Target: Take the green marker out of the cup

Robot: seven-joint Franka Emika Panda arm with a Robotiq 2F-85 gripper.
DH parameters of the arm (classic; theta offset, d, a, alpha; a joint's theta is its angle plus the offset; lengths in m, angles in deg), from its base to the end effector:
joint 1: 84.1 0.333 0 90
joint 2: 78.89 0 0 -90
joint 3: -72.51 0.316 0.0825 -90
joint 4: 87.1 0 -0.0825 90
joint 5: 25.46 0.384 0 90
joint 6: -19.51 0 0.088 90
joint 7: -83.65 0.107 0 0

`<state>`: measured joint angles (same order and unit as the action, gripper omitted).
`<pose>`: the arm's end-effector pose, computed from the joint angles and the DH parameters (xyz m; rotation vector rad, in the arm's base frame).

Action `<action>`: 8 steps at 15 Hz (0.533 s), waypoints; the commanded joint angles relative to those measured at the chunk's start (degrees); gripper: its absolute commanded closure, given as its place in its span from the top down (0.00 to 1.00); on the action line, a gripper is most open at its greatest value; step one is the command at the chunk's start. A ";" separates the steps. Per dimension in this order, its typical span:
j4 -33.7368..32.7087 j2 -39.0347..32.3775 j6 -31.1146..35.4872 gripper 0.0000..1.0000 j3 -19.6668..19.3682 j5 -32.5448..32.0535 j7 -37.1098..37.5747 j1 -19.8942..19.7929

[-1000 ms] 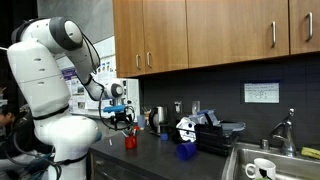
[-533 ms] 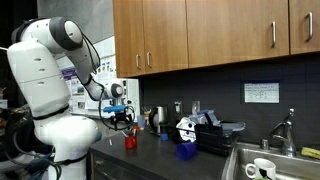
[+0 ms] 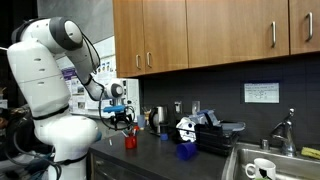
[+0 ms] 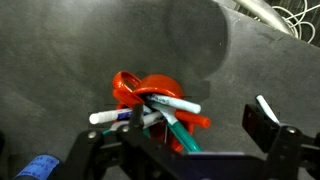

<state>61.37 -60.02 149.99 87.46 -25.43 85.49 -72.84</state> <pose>0.3729 0.1806 0.3674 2.9971 0.6259 0.0374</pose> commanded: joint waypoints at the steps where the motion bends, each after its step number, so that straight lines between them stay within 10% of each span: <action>1: -0.06 -0.06 -0.09 1.00 -0.77 -0.33 0.25 0.77; 8: -2.15 -3.21 -0.19 1.00 -0.30 -0.57 -0.04 1.13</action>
<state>61.13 -60.64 149.99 87.48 -25.43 85.48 -72.58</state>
